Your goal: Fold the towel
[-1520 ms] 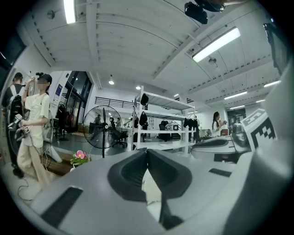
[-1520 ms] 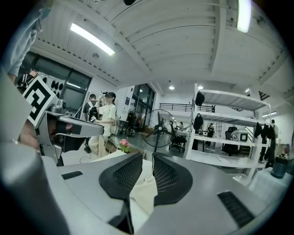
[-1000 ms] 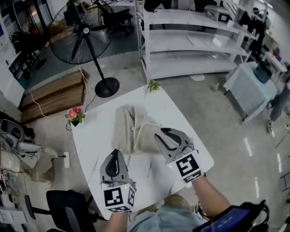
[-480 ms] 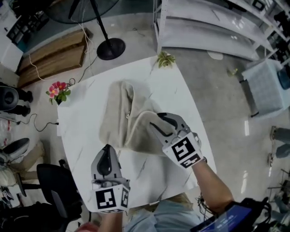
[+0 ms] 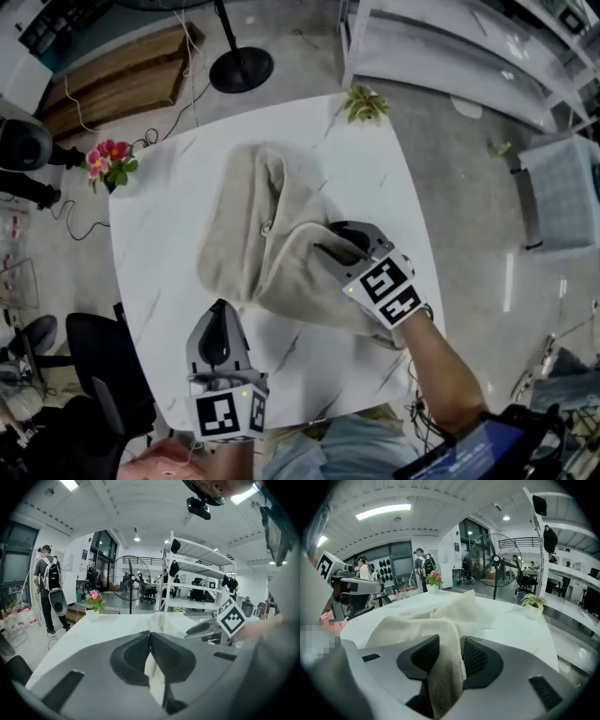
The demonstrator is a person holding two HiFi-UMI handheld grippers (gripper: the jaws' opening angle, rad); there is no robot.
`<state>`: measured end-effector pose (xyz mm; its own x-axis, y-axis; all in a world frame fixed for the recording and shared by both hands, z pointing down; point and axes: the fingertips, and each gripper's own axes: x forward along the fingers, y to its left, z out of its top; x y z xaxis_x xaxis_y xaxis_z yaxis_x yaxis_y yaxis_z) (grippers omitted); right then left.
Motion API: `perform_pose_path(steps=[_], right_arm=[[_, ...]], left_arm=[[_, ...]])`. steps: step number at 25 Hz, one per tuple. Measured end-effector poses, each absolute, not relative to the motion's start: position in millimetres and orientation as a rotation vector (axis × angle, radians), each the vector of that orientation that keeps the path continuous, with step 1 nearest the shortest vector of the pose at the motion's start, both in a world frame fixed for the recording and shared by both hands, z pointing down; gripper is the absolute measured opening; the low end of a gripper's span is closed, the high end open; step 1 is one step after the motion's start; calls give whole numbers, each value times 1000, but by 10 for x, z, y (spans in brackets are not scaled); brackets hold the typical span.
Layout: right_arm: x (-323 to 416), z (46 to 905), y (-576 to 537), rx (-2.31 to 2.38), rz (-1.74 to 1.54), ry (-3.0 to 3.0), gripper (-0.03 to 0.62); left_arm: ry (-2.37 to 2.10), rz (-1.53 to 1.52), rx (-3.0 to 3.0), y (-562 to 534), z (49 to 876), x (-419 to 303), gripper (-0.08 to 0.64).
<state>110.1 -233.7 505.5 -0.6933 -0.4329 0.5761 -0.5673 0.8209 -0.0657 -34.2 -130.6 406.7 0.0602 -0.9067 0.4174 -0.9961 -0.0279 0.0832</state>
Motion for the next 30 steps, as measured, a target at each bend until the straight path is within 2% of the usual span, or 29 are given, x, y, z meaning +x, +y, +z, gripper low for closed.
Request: perform_pose_path(steps=[2, 3, 10, 16, 23, 27, 30], right_arm=[[1116, 5052, -2338, 729, 287, -2447, 80], [1125, 5025, -2346, 732, 271, -2454, 52], [1452, 4362, -2544, 927, 263, -2564, 46], [2789, 3913, -2976, 1393, 278, -2439, 46], [4364, 4182, -2980, 1844, 449, -2064, 48], [4693, 4565, -2826, 1918, 549, -1875, 46], [4664, 4771, -2747, 1888, 613, -1867, 54]], left_arm=[[-1914, 355, 1988, -1311, 4064, -348, 8], [-1917, 354, 1987, -1319, 4060, -348, 8], [-1908, 349, 2033, -1378, 3964, -262, 8], [-1875, 375, 2111, -1470, 3762, -58, 8], [-1827, 407, 2171, -1580, 3757, 122, 8], [-1810, 428, 2177, -1610, 3816, 173, 8], [-1801, 438, 2188, -1620, 3878, 191, 8]])
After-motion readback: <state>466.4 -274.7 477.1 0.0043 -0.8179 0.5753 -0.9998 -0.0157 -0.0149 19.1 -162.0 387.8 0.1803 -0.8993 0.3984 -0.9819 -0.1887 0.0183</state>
